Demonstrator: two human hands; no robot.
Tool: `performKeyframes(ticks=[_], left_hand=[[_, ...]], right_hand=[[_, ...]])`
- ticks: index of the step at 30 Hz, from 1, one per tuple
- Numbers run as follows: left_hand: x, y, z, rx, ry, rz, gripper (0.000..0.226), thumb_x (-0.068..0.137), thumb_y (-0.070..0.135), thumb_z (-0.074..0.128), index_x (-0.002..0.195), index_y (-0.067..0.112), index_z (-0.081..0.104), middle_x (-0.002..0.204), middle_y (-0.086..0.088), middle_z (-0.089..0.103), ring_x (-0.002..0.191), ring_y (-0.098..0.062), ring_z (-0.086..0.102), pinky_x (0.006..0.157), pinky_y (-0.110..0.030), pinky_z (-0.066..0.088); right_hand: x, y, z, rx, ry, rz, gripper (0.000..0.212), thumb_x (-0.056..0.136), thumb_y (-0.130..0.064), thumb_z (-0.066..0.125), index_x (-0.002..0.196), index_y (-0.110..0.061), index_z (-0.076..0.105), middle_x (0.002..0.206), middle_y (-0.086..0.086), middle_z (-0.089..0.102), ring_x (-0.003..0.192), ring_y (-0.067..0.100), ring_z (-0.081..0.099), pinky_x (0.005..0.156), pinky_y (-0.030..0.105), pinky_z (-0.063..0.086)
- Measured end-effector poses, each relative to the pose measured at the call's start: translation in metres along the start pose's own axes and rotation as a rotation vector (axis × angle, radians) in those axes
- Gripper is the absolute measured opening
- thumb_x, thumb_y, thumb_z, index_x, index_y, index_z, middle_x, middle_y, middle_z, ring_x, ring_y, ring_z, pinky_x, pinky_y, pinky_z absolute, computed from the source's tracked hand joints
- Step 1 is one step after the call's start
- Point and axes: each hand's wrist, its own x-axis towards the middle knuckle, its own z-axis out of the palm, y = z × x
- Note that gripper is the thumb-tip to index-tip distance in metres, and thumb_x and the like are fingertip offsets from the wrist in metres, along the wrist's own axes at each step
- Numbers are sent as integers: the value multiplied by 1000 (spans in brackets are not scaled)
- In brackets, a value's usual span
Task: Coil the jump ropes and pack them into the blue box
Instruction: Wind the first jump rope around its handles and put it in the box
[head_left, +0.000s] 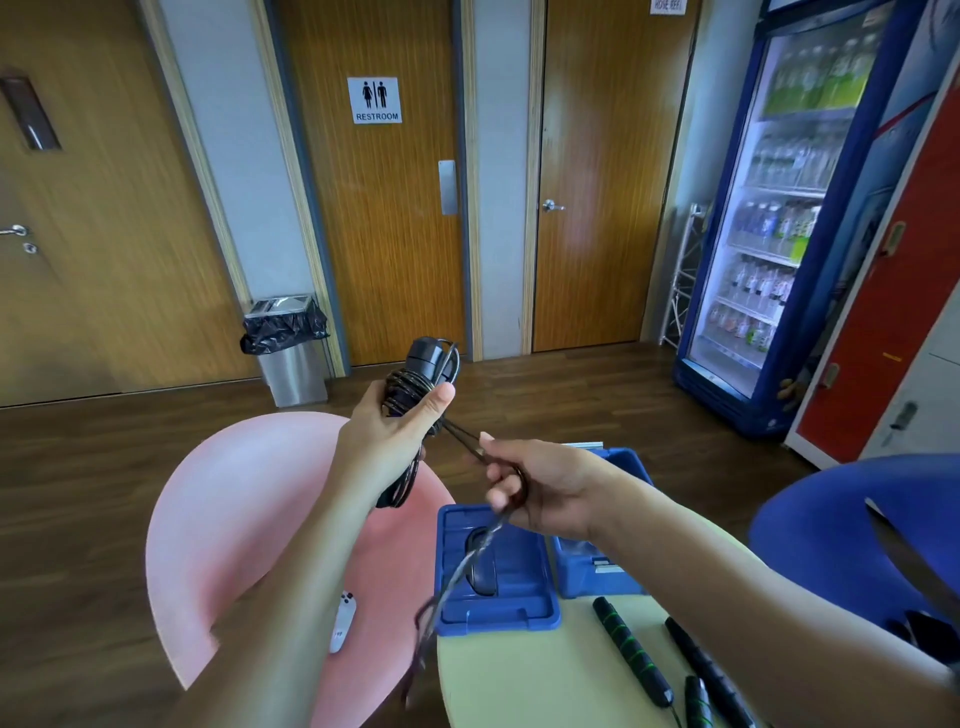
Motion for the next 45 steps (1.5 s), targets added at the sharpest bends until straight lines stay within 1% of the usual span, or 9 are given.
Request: performKeyframes(ticks=[8, 16, 21, 28, 31, 35, 39, 40, 45], left_hand=[[14, -11, -15, 255, 140, 52, 87, 55, 95, 43, 112, 30, 48, 97, 1, 63, 100, -31, 61, 85, -43, 50], [6, -4, -16, 544, -222, 66, 129, 18, 104, 36, 123, 29, 42, 99, 5, 59, 89, -21, 59, 76, -34, 49], [0, 2, 1, 697, -358, 213, 105, 34, 103, 40, 120, 42, 43, 108, 10, 67, 100, -20, 64, 85, -40, 52], [-16, 11, 3, 452, -485, 402, 39, 67, 83, 47, 88, 51, 54, 75, 10, 70, 75, -12, 66, 77, -43, 54], [-21, 10, 3, 180, -530, 424, 39, 72, 66, 59, 99, 37, 60, 81, -1, 70, 75, -27, 67, 71, -53, 55], [-28, 15, 4, -109, -461, 475, 49, 77, 50, 57, 112, 16, 61, 91, -7, 69, 85, -30, 65, 76, -45, 52], [-26, 10, 10, -196, -336, 470, 52, 73, 47, 54, 115, 16, 54, 97, 2, 64, 90, -28, 61, 79, -46, 50], [-26, 10, 13, -224, -316, 459, 53, 73, 47, 54, 118, 19, 53, 99, 3, 63, 90, -26, 61, 77, -45, 50], [-31, 11, 24, -446, -345, 279, 55, 74, 51, 52, 105, 6, 56, 64, -4, 63, 48, -12, 56, 45, -22, 43]], right_hand=[[-27, 4, 2, -468, -10, -59, 37, 103, -34, 34, 91, -10, 59, 54, -5, 29, 39, 5, 24, 34, 15, 22], [-52, -56, 5, -1447, -5, -581, 41, 100, -42, 36, 74, -20, 60, 63, -3, 44, 56, 7, 41, 61, 21, 32], [-40, -85, 17, -1686, -199, -688, 42, 99, -41, 39, 71, -14, 57, 58, -7, 41, 53, 6, 38, 60, 19, 29], [-2, -104, 10, -1548, -287, -719, 26, 96, -28, 53, 83, -7, 62, 72, -10, 55, 68, 9, 50, 69, 14, 37], [10, -98, -3, -1387, -313, -705, 11, 91, -18, 61, 91, -9, 55, 67, -12, 58, 57, 9, 48, 56, 19, 40], [22, -80, -15, -1167, -277, -558, 41, 80, -51, 66, 93, -15, 52, 79, 10, 59, 67, 25, 52, 58, 33, 44], [20, -62, -22, -1127, -238, -551, 6, 92, 2, 49, 91, -2, 54, 66, 7, 55, 48, 14, 47, 47, 24, 40], [19, -57, -20, -1117, -205, -553, 24, 94, 5, 41, 77, -5, 53, 58, 1, 52, 43, 10, 44, 45, 22, 38], [20, -32, -17, -906, -153, -489, 42, 103, -14, 25, 67, -17, 47, 55, -2, 34, 42, 8, 31, 42, 22, 34]])
